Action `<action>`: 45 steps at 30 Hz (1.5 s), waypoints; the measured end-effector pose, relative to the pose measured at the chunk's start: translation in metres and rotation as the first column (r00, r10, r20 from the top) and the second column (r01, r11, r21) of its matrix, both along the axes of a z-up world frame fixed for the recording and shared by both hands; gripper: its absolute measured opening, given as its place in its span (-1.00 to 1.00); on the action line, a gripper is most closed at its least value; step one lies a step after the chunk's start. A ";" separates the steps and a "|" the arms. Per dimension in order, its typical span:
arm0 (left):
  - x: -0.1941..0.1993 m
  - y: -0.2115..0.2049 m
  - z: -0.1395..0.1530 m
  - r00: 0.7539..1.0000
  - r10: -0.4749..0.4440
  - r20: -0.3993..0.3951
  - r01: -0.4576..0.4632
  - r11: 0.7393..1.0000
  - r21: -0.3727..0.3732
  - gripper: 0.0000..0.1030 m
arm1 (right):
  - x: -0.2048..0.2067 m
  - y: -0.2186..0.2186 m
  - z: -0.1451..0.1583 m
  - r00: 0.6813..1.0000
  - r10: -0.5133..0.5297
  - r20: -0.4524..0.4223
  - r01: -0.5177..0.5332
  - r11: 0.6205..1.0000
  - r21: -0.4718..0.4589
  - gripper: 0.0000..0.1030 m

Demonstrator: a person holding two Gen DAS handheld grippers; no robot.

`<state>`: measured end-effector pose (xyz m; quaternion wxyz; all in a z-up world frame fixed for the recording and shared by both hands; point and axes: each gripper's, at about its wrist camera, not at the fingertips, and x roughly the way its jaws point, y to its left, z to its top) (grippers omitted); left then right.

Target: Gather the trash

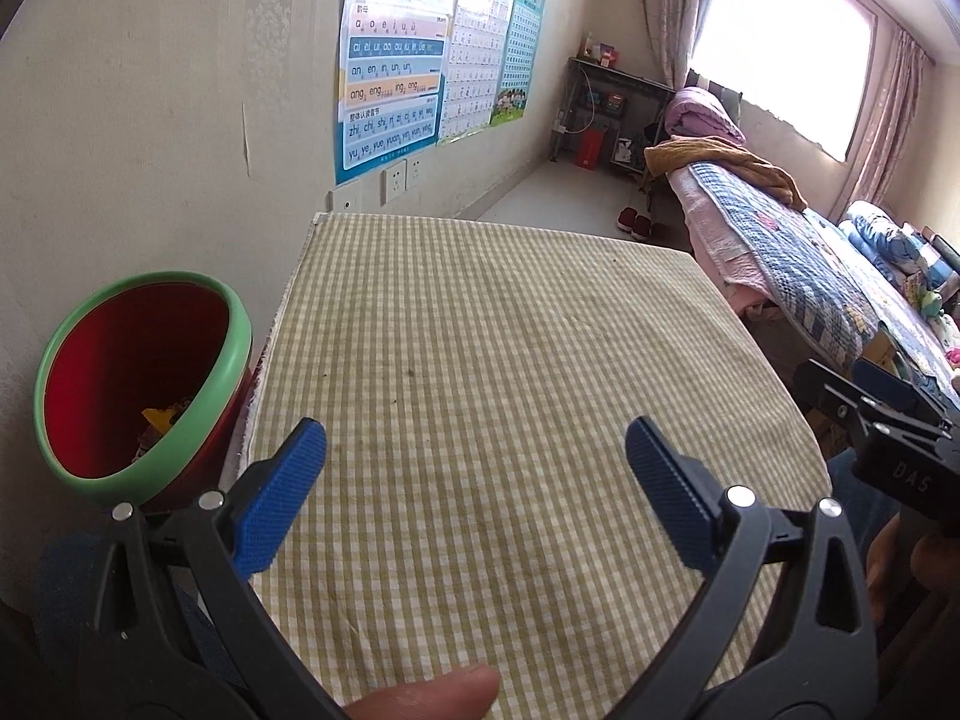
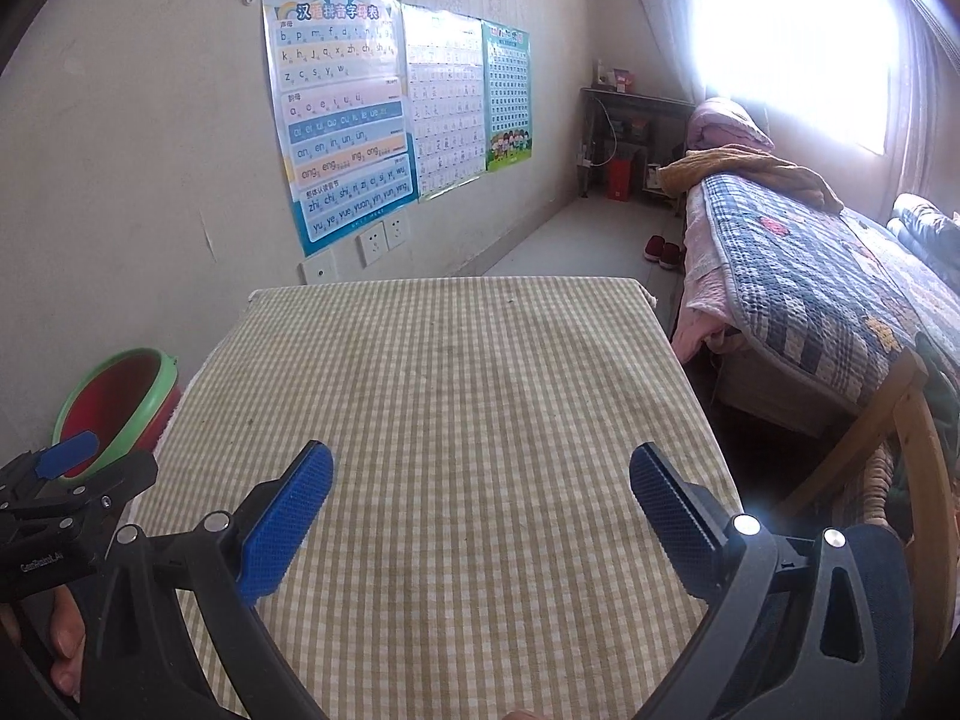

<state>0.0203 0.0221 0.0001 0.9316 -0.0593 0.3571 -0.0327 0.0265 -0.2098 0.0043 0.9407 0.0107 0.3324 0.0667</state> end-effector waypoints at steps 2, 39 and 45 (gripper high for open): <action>0.001 0.000 -0.001 1.000 0.000 -0.003 0.000 1.000 0.000 0.89 | 0.000 0.001 0.000 1.000 -0.002 -0.003 0.002 1.000 0.006 0.86; -0.001 -0.012 -0.008 1.000 -0.026 -0.009 0.027 0.999 0.047 0.89 | 0.007 0.001 -0.007 1.000 -0.003 -0.028 0.003 1.000 0.012 0.86; -0.002 -0.009 -0.008 1.000 -0.015 -0.001 0.015 0.999 0.042 0.89 | 0.008 0.000 -0.007 1.000 -0.007 -0.030 0.007 1.000 0.010 0.86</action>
